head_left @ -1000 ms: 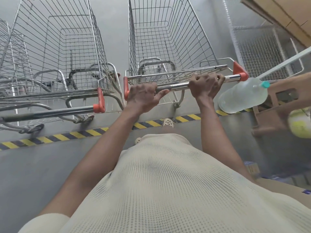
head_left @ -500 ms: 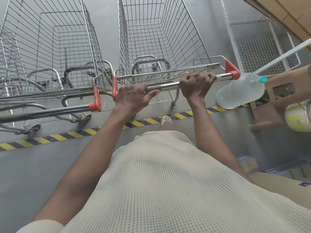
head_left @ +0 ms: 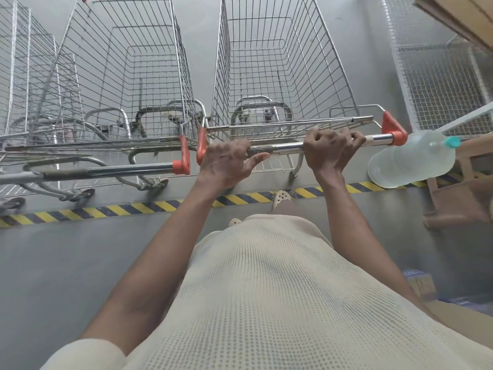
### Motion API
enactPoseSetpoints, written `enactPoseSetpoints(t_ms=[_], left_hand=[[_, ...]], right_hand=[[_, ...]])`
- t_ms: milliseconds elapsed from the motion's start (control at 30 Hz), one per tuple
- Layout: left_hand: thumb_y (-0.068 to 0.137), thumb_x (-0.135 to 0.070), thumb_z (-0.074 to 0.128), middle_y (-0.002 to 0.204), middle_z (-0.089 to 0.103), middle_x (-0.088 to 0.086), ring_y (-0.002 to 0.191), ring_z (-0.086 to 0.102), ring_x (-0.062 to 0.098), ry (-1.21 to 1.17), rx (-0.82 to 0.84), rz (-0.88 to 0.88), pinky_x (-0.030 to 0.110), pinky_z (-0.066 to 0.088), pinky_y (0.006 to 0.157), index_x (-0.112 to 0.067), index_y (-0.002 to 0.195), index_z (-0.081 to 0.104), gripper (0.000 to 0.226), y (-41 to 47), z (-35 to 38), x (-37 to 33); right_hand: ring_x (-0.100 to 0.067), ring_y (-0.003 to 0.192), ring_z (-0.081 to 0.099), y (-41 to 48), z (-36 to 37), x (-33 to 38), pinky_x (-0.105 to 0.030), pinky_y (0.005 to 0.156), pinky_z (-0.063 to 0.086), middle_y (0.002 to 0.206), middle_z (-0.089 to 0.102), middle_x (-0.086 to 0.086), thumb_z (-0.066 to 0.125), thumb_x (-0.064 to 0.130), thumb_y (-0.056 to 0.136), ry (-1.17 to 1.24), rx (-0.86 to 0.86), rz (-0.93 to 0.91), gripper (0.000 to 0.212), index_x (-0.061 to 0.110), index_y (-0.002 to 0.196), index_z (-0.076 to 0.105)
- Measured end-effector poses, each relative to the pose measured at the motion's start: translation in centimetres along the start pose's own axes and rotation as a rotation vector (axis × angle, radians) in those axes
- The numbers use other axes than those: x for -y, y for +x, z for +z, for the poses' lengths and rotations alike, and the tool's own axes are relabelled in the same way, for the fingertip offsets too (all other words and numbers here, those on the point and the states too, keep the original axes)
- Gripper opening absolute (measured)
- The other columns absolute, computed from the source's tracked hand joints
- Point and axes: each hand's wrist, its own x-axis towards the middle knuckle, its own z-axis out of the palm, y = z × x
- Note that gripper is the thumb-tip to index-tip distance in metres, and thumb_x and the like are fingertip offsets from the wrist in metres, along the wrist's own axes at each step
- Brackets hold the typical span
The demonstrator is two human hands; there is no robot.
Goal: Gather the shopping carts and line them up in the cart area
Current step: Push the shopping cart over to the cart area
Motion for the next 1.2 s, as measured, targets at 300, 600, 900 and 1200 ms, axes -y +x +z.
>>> enactPoseSetpoints(t_ms=[300, 600, 900, 1200], left_hand=[[0.096, -0.079, 0.019, 0.077, 0.069, 0.0, 0.061, 0.063, 0.021, 0.006, -0.002, 0.016, 0.03, 0.043, 0.054, -0.02, 0.087, 0.057, 0.071, -1.1, 0.1, 1.7], [0.096, -0.078, 0.027, 0.075, 0.067, 0.001, 0.062, 0.062, 0.022, -0.051, -0.068, -0.023, 0.034, 0.051, 0.055, -0.017, 0.083, 0.06, 0.071, -1.7, 0.2, 1.6], [0.107, -0.047, 0.043, 0.082, 0.063, 0.011, 0.08, 0.057, 0.028, 0.169, -0.379, -0.175, 0.041, 0.041, 0.078, -0.01, 0.078, 0.073, 0.056, -1.9, -0.3, 4.4], [0.104, -0.033, 0.05, 0.065, 0.062, 0.008, 0.081, 0.058, 0.033, 0.216, -0.454, -0.145, 0.04, 0.042, 0.066, -0.005, 0.067, 0.068, 0.05, -2.2, -0.1, 4.4]], right_hand=[[-0.025, 0.079, 0.057, -1.3, 0.0, 1.5, -0.041, 0.096, 0.027, 0.056, 0.065, -0.005, 0.046, 0.032, 0.093, 0.025, 0.001, 0.003, 0.048, 0.009, 0.063, 0.075], [-0.025, 0.082, 0.059, -1.6, -0.2, 1.5, -0.041, 0.097, 0.024, 0.059, 0.068, -0.006, 0.044, 0.033, 0.095, 0.022, -0.009, -0.024, 0.05, 0.011, 0.064, 0.077], [-0.022, 0.08, 0.059, -1.5, -0.1, 1.0, -0.041, 0.096, 0.025, 0.06, 0.068, -0.004, 0.049, 0.034, 0.096, 0.071, -0.035, -0.059, 0.046, 0.012, 0.067, 0.078], [-0.02, 0.074, 0.056, -1.6, 0.6, 0.1, -0.041, 0.093, 0.028, 0.056, 0.065, 0.002, 0.051, 0.034, 0.095, 0.065, -0.079, -0.083, 0.047, 0.012, 0.057, 0.069]])
